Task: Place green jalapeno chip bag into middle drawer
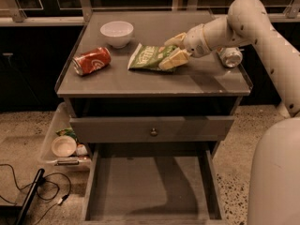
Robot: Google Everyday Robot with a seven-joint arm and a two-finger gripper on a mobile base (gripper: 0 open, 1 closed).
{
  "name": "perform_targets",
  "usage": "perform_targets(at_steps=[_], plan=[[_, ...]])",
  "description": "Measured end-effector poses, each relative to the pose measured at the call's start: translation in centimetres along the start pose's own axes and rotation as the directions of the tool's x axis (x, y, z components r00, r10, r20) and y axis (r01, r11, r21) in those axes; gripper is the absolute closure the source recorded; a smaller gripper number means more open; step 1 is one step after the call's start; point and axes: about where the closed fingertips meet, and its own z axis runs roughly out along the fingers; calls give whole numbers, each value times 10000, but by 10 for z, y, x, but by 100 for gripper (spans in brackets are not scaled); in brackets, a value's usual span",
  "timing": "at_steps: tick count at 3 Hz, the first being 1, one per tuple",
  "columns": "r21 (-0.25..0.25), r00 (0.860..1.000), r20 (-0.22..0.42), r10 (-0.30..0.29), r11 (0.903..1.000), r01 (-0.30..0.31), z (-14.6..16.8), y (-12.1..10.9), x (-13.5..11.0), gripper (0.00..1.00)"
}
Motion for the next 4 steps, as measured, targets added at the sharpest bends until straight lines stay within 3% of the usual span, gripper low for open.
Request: perform_targets(at_steps=[2,3,4], plan=[[-1,10000,0,0,10000,0,0,0,0,84],[-1,10000,0,0,10000,0,0,0,0,100],[-2,10000,1,-1,10000,1,0,0,0,100]])
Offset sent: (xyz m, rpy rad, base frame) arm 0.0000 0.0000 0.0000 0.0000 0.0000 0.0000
